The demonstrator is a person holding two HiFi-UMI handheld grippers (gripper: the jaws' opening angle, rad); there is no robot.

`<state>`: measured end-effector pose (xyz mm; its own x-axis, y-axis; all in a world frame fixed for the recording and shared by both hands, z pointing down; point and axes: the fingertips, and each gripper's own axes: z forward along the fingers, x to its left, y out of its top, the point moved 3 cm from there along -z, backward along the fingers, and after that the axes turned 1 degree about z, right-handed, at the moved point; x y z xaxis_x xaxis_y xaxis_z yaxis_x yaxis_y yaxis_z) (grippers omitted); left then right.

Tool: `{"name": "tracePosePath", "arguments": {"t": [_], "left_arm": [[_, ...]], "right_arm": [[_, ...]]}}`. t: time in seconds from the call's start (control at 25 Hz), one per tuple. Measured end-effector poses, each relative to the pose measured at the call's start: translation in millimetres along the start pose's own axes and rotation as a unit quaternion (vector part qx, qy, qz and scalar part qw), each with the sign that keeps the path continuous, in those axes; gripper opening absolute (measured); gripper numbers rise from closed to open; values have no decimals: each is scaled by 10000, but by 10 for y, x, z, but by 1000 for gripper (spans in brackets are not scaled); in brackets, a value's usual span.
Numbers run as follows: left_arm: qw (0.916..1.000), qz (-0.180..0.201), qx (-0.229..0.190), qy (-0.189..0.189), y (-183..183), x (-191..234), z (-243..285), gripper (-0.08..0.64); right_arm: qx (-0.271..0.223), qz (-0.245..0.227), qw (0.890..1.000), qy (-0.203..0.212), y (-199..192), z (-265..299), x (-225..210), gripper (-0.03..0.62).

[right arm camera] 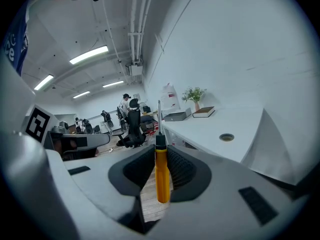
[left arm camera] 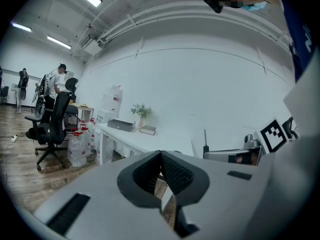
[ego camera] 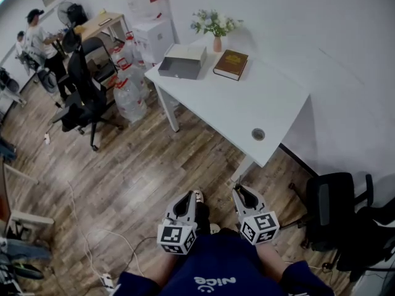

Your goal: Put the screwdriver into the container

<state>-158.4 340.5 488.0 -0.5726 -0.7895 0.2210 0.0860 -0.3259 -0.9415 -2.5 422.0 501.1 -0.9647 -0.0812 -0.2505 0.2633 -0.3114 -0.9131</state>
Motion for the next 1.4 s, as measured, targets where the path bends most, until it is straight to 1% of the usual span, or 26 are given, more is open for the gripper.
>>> {"name": "tracePosePath", "arguments": {"t": [0.2, 0.48, 0.76, 1.04, 1.24, 1.4], "left_arm": [[9999, -70, 84, 11, 32, 232, 343, 17], [9999, -67, 5, -158, 339, 589, 896, 17], [9995, -108, 21, -303, 573, 1087, 1376, 17], [9991, -119, -78, -406, 834, 1620, 1846, 17], [9990, -71, 41, -450, 913, 1921, 2051, 17], [9991, -86, -13, -407, 996, 2053, 2139, 17]], "right_arm": [[95, -46, 9999, -13, 66, 326, -114, 94], [172, -94, 9998, -106, 300, 856, -243, 94], [265, -181, 9994, -153, 526, 1452, -243, 94], [232, -315, 9989, -248, 777, 2039, -205, 94], [159, -275, 9989, -335, 873, 2337, -157, 94], [188, -220, 9989, -356, 896, 2515, -191, 94]]}}
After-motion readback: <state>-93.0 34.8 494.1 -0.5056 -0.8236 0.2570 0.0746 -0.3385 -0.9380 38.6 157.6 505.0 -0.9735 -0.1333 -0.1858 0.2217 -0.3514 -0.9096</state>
